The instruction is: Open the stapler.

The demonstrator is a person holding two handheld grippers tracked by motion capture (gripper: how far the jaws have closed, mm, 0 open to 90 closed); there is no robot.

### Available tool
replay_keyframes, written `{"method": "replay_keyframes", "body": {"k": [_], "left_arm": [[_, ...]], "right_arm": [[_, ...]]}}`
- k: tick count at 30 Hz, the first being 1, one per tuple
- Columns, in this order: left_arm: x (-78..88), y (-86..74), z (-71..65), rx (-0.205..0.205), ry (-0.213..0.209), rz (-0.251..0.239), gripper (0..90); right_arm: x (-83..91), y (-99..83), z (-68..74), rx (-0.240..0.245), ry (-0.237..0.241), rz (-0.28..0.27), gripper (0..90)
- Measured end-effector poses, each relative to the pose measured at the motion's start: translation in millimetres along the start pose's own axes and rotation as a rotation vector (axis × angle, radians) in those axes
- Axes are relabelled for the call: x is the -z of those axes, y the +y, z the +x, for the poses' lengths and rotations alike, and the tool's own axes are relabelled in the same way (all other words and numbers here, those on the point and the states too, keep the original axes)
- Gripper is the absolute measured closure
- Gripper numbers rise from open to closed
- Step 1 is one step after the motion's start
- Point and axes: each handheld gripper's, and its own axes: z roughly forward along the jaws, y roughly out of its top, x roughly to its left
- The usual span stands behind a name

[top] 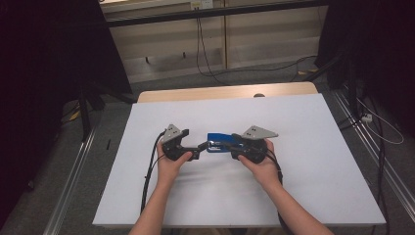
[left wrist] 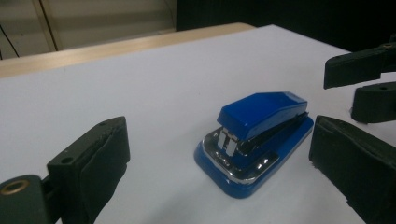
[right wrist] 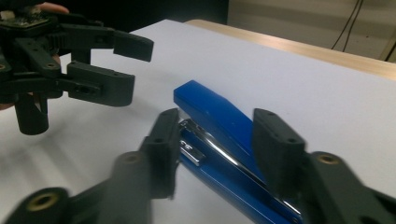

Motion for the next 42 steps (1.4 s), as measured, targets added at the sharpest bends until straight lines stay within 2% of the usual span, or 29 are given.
{"method": "replay_keyframes", "body": {"k": [2, 6, 8, 14, 17, 20, 23, 28, 29, 30, 32, 36, 40, 42], "left_arm": [[-1.5, 2.5, -0.5, -0.012, -0.004, 0.008, 5.5], [-4.1, 4.6, 1.3, -0.01, 0.001, 0.011, 7.7], [-5.1, 4.2, 2.4, -0.011, 0.007, 0.015, 9.5], [-8.0, 2.1, 7.8, 0.01, 0.017, 0.018, 13.0], [-10.2, 1.7, 9.0, -0.009, 0.026, 0.076, 16.3], [-10.4, 2.7, 8.6, -0.019, 0.013, 0.087, 23.5], [-10.5, 3.1, 7.5, -0.04, 0.011, 0.11, 36.1], [-12.9, 2.1, 6.6, -0.038, -0.006, 0.172, 67.8], [-14.1, 1.5, 6.8, -0.03, -0.021, 0.176, 73.3], [-15.1, 1.0, 6.3, -0.019, -0.031, 0.184, 77.7], [-17.8, 0.5, 5.6, -0.03, -0.042, 0.205, 84.0], [-22.9, 0.9, 4.4, -0.023, -0.063, 0.215, 90.0], [-28.6, 1.1, 3.4, -0.025, -0.075, 0.228, 90.0], [-30.3, 1.5, 3.3, -0.032, -0.067, 0.227, 90.0]], "right_arm": [[-4.9, 0.0, 1.5, 0.019, 0.002, 0.023, 69.7], [-13.8, -1.9, 2.9, 0.021, 0.021, 0.049, 86.7], [-17.9, -3.2, 3.3, 0.024, 0.029, 0.06, 90.0], [-29.6, -3.5, 5.1, 0.054, 0.029, 0.089, 90.0], [-35.7, -4.1, 6.3, 0.055, 0.029, 0.112, 90.0], [-42.1, -5.6, 8.1, 0.077, 0.021, 0.144, 90.0], [-47.7, -7.3, 8.9, 0.089, 0.013, 0.162, 90.0], [-51.4, -8.9, 12.5, 0.124, -0.006, 0.176, 90.0], [-52.2, -8.6, 12.5, 0.123, -0.003, 0.176, 90.0], [-52.5, -8.1, 12.7, 0.127, -0.004, 0.18, 90.0], [-52.9, -7.2, 14.2, 0.137, -0.012, 0.189, 90.0], [-53.3, -7.3, 15.6, 0.149, -0.02, 0.189, 90.0], [-53.2, -7.8, 16.1, 0.143, -0.024, 0.189, 90.0], [-53.3, -7.7, 15.8, 0.135, -0.024, 0.189, 90.0]]}}
